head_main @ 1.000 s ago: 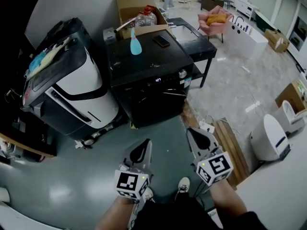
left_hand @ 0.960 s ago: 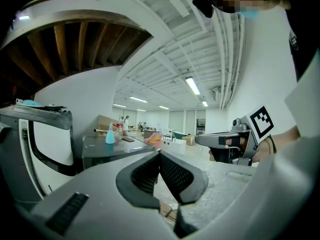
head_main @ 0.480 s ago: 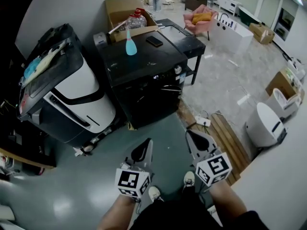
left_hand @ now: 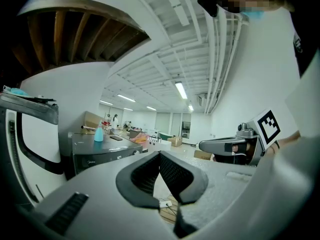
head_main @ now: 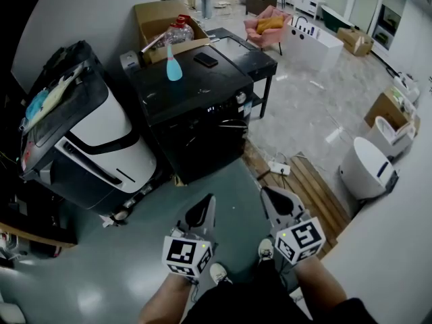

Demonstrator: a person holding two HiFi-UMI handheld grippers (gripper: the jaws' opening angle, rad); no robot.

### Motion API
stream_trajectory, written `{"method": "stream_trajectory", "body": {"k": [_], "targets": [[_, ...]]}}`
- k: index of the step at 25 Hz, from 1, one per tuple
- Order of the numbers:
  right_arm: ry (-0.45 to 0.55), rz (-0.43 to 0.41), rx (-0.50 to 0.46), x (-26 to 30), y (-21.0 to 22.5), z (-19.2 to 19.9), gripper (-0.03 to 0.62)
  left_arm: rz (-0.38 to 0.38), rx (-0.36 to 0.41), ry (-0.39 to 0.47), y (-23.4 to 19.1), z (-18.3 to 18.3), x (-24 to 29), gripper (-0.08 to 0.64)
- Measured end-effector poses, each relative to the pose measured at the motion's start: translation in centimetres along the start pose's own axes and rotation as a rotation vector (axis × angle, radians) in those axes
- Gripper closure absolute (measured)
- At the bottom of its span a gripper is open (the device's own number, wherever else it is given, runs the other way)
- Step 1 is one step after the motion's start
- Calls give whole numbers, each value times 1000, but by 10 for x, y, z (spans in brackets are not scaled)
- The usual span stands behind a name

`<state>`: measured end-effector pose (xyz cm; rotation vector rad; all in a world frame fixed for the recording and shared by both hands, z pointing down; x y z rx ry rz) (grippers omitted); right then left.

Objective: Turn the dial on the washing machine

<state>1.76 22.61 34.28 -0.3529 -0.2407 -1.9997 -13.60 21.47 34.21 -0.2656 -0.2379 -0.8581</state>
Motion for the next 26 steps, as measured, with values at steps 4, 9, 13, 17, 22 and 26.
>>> {"method": "stream_trajectory", "body": {"k": [4,9,13,17,22,26], "targets": [[-7,4,7,0,-1,1,595,2,-5,-10,-2,1,-1,555],[-3,3,10,2,2,3,595,1,-3,-12,-1,3,1,555],[-5,-1,15,1,0,2,595,0,-2,-17,-1,4,0,555],[-1,-4,6,3,0,3,595,-2,4,-20,0,5,0,555],[-3,-7,3,2,0,2,595,-1,6,-20,0,2,1,555],[-8,-10,3,2,0,2,595,0,11,-20,1,2,2,557]]}}
Point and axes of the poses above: the fingertips, and each gripper's own axes: x forward along the fingers, y to its right, z out of its underside, the point moved 2 cm from there along -x, backward along the fingers, and after that the axes turned 12 degrees about -y, right-handed, at the moved point
